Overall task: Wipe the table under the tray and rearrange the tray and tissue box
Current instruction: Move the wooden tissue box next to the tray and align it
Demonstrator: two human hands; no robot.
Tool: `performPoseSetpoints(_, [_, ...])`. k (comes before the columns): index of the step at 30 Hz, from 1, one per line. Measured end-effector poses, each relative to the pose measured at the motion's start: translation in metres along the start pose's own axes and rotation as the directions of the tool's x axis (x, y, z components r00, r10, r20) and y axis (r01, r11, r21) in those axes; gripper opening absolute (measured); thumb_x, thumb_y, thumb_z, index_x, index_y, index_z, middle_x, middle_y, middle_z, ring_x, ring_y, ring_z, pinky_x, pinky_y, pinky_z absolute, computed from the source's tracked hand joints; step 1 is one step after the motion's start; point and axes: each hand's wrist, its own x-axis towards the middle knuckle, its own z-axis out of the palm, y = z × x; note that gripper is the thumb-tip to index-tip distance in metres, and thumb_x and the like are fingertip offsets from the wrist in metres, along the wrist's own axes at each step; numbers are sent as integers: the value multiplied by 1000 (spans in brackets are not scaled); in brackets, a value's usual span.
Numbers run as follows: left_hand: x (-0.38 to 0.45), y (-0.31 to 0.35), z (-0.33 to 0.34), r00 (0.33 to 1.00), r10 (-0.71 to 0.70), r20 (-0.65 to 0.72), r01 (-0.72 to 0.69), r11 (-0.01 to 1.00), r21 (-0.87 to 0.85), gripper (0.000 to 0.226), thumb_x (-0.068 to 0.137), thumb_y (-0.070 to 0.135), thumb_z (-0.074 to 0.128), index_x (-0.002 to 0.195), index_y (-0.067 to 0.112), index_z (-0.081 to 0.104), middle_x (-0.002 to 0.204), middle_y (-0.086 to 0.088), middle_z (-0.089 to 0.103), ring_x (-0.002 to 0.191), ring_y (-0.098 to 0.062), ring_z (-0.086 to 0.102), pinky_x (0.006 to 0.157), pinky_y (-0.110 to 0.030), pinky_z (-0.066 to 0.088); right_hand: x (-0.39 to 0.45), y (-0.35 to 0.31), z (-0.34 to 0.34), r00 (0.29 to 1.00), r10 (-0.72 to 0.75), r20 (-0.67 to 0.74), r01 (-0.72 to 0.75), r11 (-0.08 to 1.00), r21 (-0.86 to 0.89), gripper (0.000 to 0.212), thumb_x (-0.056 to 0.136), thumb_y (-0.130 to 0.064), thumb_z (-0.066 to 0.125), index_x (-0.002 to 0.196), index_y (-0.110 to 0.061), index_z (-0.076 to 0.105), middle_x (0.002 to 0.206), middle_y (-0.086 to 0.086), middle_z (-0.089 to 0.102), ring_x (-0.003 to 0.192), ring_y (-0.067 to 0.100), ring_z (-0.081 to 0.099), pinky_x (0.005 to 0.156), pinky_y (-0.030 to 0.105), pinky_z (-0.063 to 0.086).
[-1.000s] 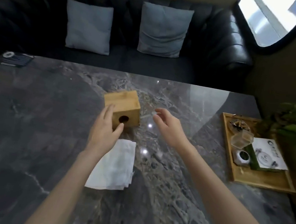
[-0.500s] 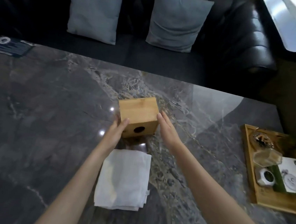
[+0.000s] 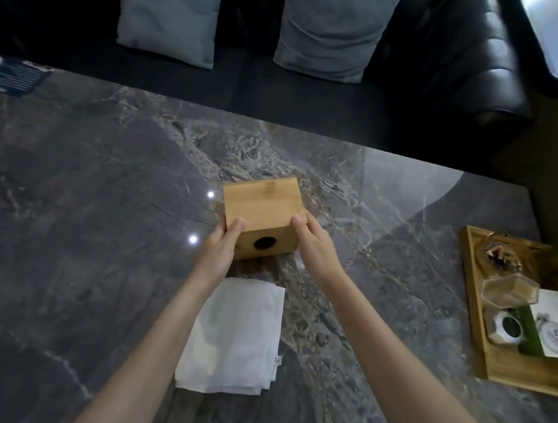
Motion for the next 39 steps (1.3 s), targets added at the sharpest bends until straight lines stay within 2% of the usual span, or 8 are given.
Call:
performPoseSetpoints(3, [-7,4,5,1000,-4,13,4,1000,9,36,95,33,40,124,14,49,111,-3,58,105,-18,54,81,-26,45,-10,-6,-10,999,-29,-35,29,1000,4,37,97,-33,38,130,-22,49,116,-5,53,109,12,47,87,27,33])
performPoseSetpoints(10, [-35,10,27,997,27,68,-31,997,66,58,67,68,46,104,25,59,111,-6,66,104,-24,61,95,-51,47,-47,-8,-47,984,-135,-120,129,990,-54,25,95,-33,43,108,-25,62,98,-7,61,93,12,53,74,24,41])
performPoseSetpoints(14, [-66,21,53,989,108,101,-121,985,125,43,73,65,47,94,30,61,105,-4,68,101,-24,62,93,-52,48,-77,1,-76,971,-156,-180,154,988,-24,22,95,-34,43,102,-28,63,97,-8,64,96,13,57,82,30,43])
performPoseSetpoints(16, [-86,25,68,980,154,125,-173,973,155,31,86,53,47,101,28,58,103,-1,67,100,-22,61,92,-48,48,-95,9,-93,965,-165,-202,167,986,-5,26,95,-34,43,110,-28,63,102,-10,65,99,9,57,84,25,43])
performPoseSetpoints(20, [-124,23,103,964,217,154,-244,951,191,32,91,40,46,111,20,59,101,0,65,97,-18,59,83,-34,48,-132,30,-128,954,-153,-256,181,980,88,21,94,-30,47,88,-42,63,91,-23,65,89,-4,57,74,7,42])
performPoseSetpoints(24, [-151,17,141,951,232,204,-273,939,209,38,88,44,50,117,20,59,104,2,66,99,-17,60,86,-35,49,-159,48,-163,937,-113,-331,160,980,118,20,93,-27,49,86,-39,63,89,-22,64,89,-1,56,80,19,41])
performPoseSetpoints(29, [-183,5,202,936,213,281,-278,936,216,39,88,43,51,119,19,58,102,4,66,101,-18,61,92,-40,49,-194,82,-216,900,-21,-435,105,980,168,29,91,-32,51,117,-24,60,98,-17,61,97,6,55,77,18,42])
performPoseSetpoints(39, [-239,-25,306,885,189,425,-313,918,242,37,90,37,49,120,18,55,101,7,62,96,-9,56,73,-12,42,-260,158,-298,832,120,-542,56,953,297,25,90,-32,53,112,-27,64,110,-4,65,106,8,57,89,26,46])
